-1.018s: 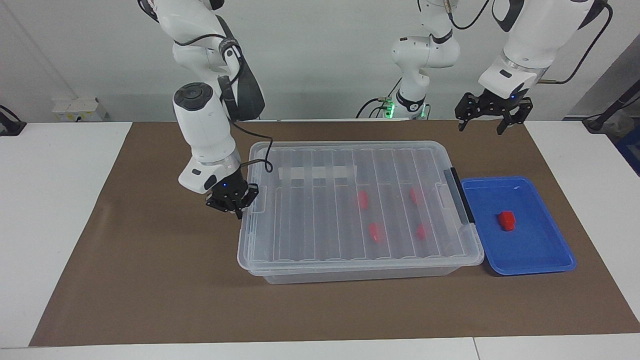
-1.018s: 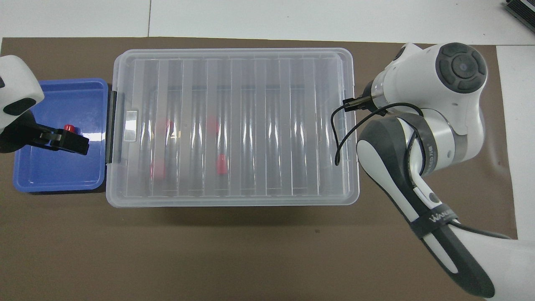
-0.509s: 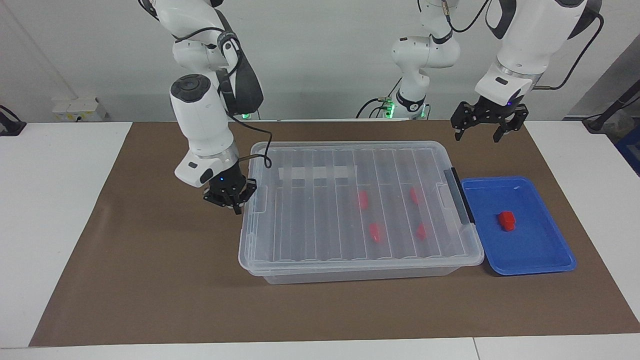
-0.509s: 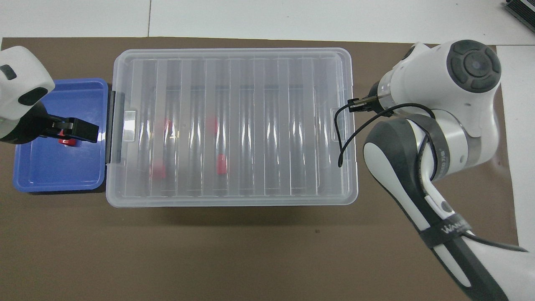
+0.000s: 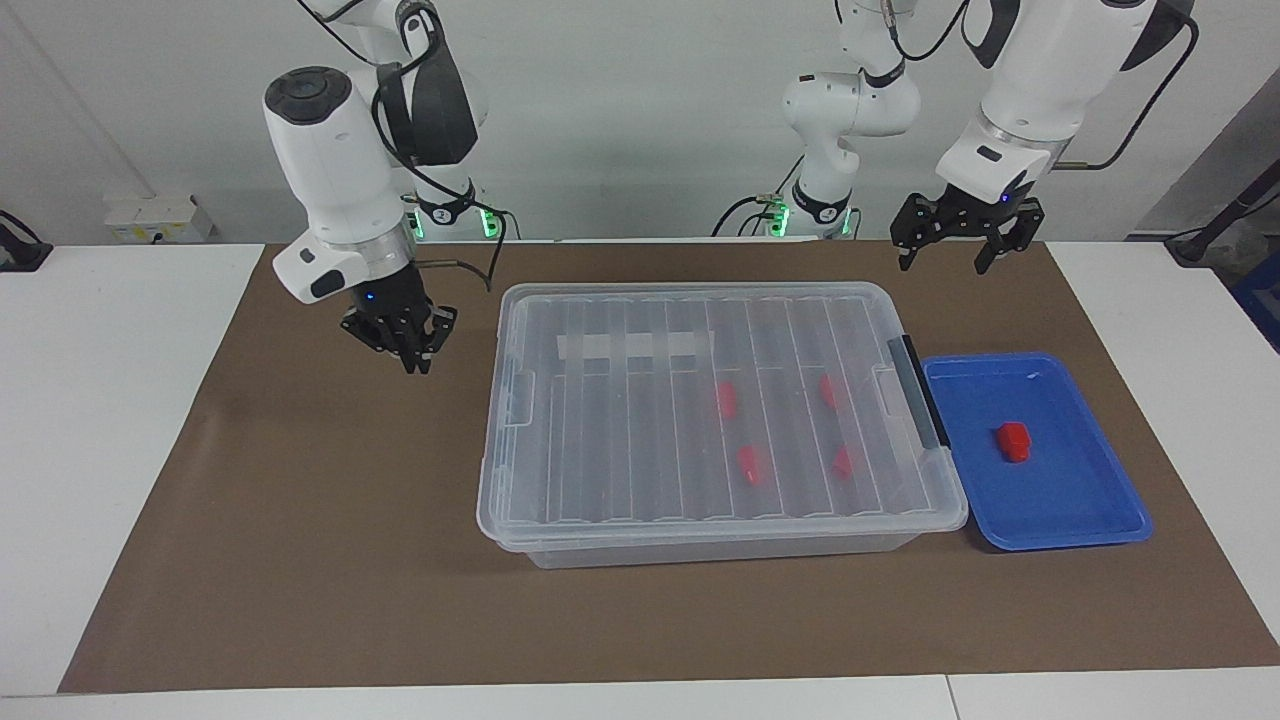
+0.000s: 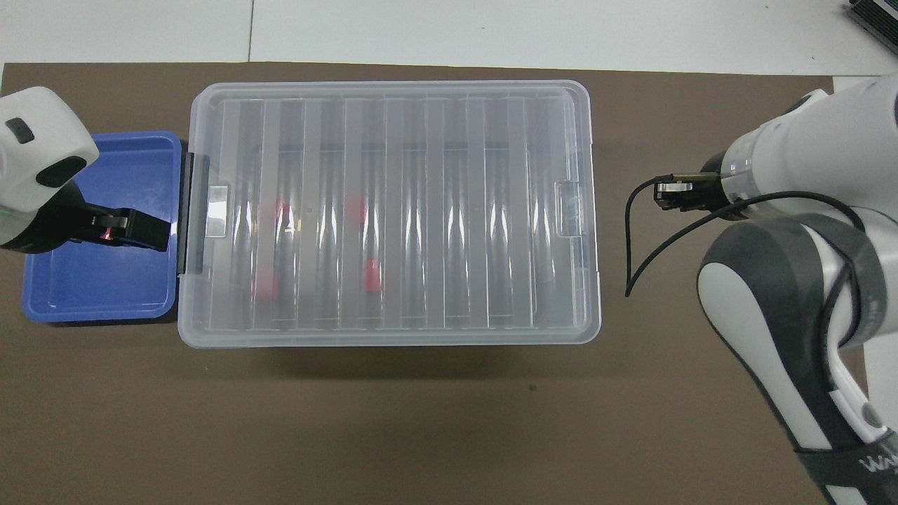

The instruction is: Place red block in blue tray from box

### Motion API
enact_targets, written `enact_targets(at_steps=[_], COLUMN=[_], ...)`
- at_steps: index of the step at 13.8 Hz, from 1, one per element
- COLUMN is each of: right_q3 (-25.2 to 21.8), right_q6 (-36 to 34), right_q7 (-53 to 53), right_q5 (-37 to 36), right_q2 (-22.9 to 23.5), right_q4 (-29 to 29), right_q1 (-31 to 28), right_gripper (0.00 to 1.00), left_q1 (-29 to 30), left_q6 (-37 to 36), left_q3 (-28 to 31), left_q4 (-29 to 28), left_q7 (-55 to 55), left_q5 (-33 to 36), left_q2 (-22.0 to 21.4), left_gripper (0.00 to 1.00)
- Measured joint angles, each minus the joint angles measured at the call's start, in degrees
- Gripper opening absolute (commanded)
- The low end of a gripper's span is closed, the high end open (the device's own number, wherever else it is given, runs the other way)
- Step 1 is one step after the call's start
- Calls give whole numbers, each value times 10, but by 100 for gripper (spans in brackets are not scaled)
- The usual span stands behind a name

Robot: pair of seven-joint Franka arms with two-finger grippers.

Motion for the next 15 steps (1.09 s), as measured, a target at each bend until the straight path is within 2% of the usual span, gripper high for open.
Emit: enact_targets(at_steps=[3, 9, 12, 15], right_q3=[-1, -2, -2, -1], right_q6=[-49, -170, -207, -210], right_q7=[0, 0, 0, 0], right_q5=[0, 1, 1, 1], right_q2=[-17, -21, -26, -30], right_q4=[17, 96, 100, 92], right_q1=[-7, -23, -22, -22], right_gripper=[100, 100, 100, 100], left_q1=[0, 1, 1, 1], left_q6=[-2, -3, -3, -3], left_q3=[3, 9, 9, 9], left_q4=[0, 0, 0, 0], left_q7=[0, 0, 0, 0], left_q5=[0, 0, 0, 0], left_q2=[-4, -4, -4, -4], left_gripper=[100, 100, 100, 100])
